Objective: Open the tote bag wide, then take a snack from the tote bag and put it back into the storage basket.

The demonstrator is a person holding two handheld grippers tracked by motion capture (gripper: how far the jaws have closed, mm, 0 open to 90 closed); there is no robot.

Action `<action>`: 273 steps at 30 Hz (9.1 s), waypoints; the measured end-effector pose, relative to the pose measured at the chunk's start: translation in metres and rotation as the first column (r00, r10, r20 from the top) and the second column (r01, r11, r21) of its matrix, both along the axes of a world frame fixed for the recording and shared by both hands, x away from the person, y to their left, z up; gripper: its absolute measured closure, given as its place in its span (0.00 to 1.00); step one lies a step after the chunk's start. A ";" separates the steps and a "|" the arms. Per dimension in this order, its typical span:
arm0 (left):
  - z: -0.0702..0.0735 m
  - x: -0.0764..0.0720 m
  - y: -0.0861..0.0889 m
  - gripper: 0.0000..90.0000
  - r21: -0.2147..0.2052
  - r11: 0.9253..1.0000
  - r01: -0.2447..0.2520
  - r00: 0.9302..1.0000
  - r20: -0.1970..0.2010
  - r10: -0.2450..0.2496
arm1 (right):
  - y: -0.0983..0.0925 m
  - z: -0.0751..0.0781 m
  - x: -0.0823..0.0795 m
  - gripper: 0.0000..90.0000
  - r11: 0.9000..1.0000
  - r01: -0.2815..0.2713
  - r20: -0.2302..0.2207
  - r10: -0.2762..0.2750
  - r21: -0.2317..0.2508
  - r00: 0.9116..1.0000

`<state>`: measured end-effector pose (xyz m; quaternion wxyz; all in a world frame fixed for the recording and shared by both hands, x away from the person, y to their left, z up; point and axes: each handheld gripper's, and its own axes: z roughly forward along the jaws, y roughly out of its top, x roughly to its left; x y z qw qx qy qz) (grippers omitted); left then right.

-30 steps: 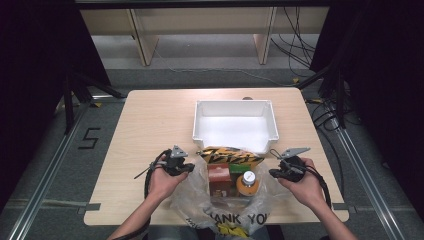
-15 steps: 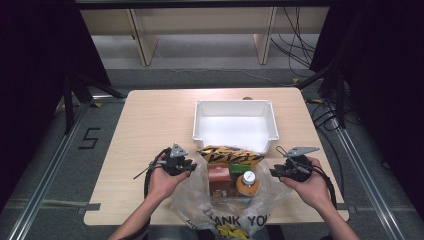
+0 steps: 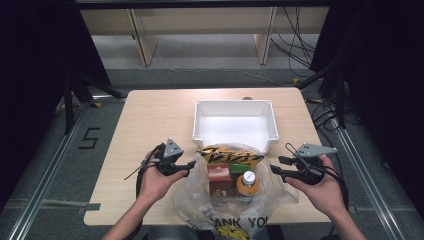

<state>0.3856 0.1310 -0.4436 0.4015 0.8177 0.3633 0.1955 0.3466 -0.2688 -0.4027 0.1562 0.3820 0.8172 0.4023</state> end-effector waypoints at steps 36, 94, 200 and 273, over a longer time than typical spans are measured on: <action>-0.005 -0.047 0.031 0.40 -0.117 0.993 -0.019 1.000 0.008 0.020 | 0.032 0.040 -0.011 0.49 0.974 -0.185 0.130 0.169 0.128 0.977; -0.012 -0.050 0.020 0.37 -0.110 0.994 0.007 1.000 0.008 -0.006 | 0.075 0.020 0.031 0.84 0.947 -0.319 0.091 0.315 0.036 0.945; -0.029 -0.036 0.002 0.55 -0.117 0.992 0.041 0.999 0.011 -0.040 | 0.047 0.131 0.023 1.00 0.882 -0.330 0.444 0.161 0.336 0.881; -0.027 -0.046 0.010 0.53 -0.118 0.992 0.034 0.999 0.025 -0.031 | 0.077 0.080 0.175 1.00 0.951 -0.118 0.278 0.035 0.286 0.960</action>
